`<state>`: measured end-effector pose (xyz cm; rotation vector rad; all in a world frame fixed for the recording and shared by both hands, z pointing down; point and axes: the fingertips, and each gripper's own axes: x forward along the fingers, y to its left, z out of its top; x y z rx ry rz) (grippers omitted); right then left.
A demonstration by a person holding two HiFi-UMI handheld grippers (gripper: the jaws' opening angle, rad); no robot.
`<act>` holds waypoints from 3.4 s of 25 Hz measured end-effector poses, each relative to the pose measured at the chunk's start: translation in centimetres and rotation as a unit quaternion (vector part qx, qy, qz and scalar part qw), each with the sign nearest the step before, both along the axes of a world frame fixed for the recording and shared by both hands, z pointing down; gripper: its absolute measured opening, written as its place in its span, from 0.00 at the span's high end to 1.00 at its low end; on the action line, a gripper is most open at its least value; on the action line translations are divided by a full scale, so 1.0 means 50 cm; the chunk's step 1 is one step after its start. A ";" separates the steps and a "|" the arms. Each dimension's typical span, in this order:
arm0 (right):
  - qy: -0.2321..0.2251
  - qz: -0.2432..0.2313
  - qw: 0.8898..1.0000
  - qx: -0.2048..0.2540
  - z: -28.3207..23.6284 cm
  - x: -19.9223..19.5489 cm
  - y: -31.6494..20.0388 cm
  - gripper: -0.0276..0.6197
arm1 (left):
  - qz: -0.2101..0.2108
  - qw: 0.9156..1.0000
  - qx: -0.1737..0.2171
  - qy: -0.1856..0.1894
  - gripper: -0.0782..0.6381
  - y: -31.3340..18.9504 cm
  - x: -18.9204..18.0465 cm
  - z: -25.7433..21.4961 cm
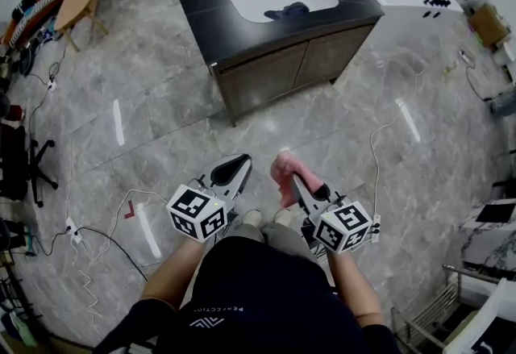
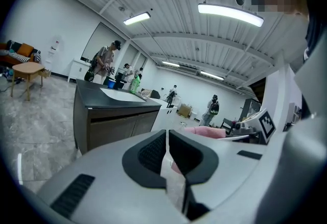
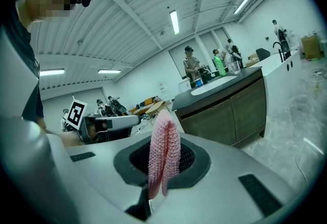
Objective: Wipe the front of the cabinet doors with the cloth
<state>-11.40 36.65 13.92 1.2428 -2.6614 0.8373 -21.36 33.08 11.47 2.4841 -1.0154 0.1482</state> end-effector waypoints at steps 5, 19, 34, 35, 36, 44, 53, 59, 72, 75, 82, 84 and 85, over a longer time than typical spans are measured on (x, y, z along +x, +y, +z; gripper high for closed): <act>0.002 -0.029 1.000 0.003 0.008 0.041 -0.034 0.89 | -0.018 1.000 -0.007 -0.013 0.86 -0.010 0.052 0.000; 0.006 -0.094 0.996 -0.001 0.083 0.052 -0.110 0.89 | -0.098 0.995 -0.019 -0.028 0.86 -0.021 0.071 0.031; 0.053 -0.139 0.989 -0.002 0.123 -0.086 -0.231 0.89 | -0.141 0.990 -0.027 0.012 0.86 -0.148 -0.047 0.099; 0.054 -0.142 0.988 -0.005 0.128 -0.094 -0.240 0.89 | -0.143 0.989 -0.029 0.014 0.86 -0.157 -0.057 0.105; 0.056 -0.143 0.988 -0.008 0.135 -0.101 -0.250 0.89 | -0.145 0.989 -0.031 0.015 0.86 -0.166 -0.066 0.112; 0.073 -0.144 0.987 -0.017 0.176 -0.162 -0.317 0.89 | -0.125 0.990 -0.057 0.019 0.86 -0.204 -0.116 0.172; 0.070 -0.173 0.983 0.003 0.222 -0.227 -0.403 0.89 | -0.126 0.991 -0.050 0.006 0.87 -0.254 -0.129 0.210; 0.058 -0.198 0.978 0.019 0.272 -0.252 -0.488 0.89 | -0.152 0.988 -0.034 -0.016 0.87 -0.315 -0.130 0.260; 0.046 -0.255 0.965 0.026 0.388 -0.266 -0.579 0.89 | -0.269 0.963 -0.030 -0.016 0.87 -0.397 -0.138 0.366; 0.041 -0.261 0.964 0.024 0.411 -0.274 -0.589 0.89 | -0.283 0.958 -0.033 -0.018 0.87 -0.404 -0.143 0.388; 0.037 -0.262 0.963 0.041 0.444 -0.283 -0.621 0.89 | -0.302 0.952 -0.032 -0.025 0.87 -0.419 -0.150 0.422; 0.041 -0.263 0.963 0.054 0.442 -0.291 -0.633 0.89 | -0.308 0.951 -0.032 -0.026 0.87 -0.427 -0.155 0.424; 0.041 -0.261 0.963 0.056 0.443 -0.293 -0.640 0.89 | -0.309 0.950 -0.031 -0.027 0.87 -0.433 -0.156 0.424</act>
